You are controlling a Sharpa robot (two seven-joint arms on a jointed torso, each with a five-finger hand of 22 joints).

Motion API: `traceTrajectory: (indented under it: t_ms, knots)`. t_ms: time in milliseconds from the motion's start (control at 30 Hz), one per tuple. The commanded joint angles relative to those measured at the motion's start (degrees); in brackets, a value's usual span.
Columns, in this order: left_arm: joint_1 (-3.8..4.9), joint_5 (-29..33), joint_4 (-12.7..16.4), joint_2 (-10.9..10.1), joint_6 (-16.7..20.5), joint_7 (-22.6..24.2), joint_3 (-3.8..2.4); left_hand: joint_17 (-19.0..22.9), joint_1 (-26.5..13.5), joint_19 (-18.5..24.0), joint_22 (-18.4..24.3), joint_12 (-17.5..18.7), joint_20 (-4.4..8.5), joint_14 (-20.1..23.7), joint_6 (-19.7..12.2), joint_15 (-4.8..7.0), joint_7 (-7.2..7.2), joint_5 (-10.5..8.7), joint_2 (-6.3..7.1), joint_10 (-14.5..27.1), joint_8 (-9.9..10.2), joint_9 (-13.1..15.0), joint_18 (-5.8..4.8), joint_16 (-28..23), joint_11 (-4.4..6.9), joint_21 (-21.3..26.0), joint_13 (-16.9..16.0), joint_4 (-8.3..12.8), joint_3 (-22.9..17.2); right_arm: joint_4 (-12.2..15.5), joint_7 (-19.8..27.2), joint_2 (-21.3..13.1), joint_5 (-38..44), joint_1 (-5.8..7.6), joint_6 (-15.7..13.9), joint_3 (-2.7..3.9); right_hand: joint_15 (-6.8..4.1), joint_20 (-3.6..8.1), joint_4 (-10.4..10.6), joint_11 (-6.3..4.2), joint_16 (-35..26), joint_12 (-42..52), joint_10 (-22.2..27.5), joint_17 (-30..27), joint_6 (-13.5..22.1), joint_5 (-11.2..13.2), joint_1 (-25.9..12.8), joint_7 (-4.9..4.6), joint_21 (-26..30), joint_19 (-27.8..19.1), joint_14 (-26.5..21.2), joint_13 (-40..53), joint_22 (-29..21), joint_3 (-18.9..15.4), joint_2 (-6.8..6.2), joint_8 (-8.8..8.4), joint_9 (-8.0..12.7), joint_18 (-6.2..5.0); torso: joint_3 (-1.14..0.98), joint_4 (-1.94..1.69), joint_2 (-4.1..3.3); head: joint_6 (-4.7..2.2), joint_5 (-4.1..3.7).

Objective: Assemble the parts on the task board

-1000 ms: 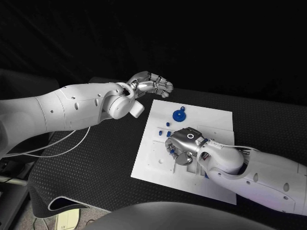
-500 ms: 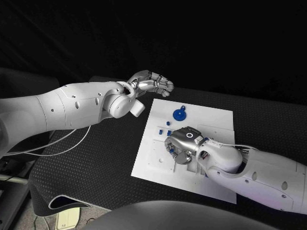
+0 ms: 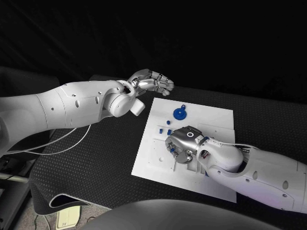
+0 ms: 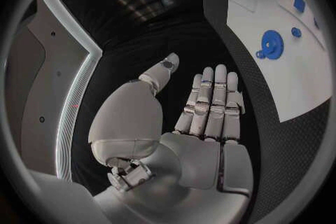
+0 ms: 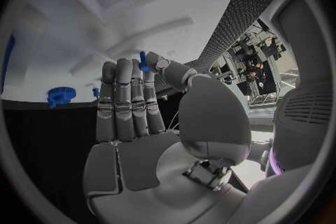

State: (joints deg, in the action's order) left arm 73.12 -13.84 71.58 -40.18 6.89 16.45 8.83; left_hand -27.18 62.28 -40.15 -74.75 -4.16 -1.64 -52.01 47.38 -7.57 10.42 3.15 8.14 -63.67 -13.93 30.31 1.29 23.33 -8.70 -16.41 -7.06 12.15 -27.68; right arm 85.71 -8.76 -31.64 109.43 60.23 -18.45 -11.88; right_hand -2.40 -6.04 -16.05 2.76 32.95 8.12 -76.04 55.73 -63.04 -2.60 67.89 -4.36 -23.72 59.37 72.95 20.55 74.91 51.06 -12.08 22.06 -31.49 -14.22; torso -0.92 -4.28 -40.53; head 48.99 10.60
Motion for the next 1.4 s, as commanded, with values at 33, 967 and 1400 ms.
traceTrajectory:
  t_ms: [33,967,1400]
  knots:
    - [0.05,0.3,0.1,0.1,-0.8,0.4,-0.03,-0.1,0.5,-0.4,-0.1,0.0,-0.05,-0.2,-0.2,0.14,0.22,0.13,0.12,-0.4,-0.3,-0.1,0.55,-0.1,-0.04,0.3,0.1,-0.4,-0.1,0.0,0.4,0.0,0.2,-0.02,0.7,0.0,-0.46,-0.14,-0.2,-0.05,-0.3,0.2,-0.3,0.1,-0.2,-0.4,0.2,-0.09,-0.3,0.3,0.1,-0.1,1.2,0.2,0.25,-0.34,-0.1,-0.78,-0.02,0.01,0.01,0.03,0.02]
    - [0.05,0.3,0.1,0.2,-0.9,0.4,-0.02,-0.1,0.5,-0.5,-0.2,0.0,-0.05,-0.2,-0.2,0.14,0.23,0.14,0.11,-0.4,-0.3,-0.1,0.53,-0.1,-0.05,0.5,0.2,-0.4,-0.1,-0.7,0.6,0.5,-0.1,-0.06,1.3,-0.01,-0.45,-0.13,-0.2,-0.04,-0.4,0.1,-0.3,0.2,-0.2,-0.4,0.2,-0.1,-0.3,0.3,0.1,0.1,1.2,0.2,0.33,-0.41,-0.2,-0.78,0.02,-0.03,0.0,0.22,-0.04]
    - [0.05,0.3,0.1,0.3,-0.9,0.4,-0.02,-0.2,0.5,-0.5,-0.2,0.0,-0.05,-0.1,-0.2,0.14,0.24,0.13,0.11,-0.4,-0.3,-0.2,0.53,-0.1,-0.05,0.5,0.2,-0.4,-0.1,-1.0,0.3,1.1,0.2,-0.1,3.2,-0.04,-0.44,-0.14,-0.3,-0.03,-0.5,0.1,-0.2,0.3,-0.2,-0.4,0.1,-0.11,-0.3,0.2,0.1,0.1,1.2,0.2,0.43,-0.47,-0.2,-0.78,0.05,-0.03,-0.02,0.62,0.02]
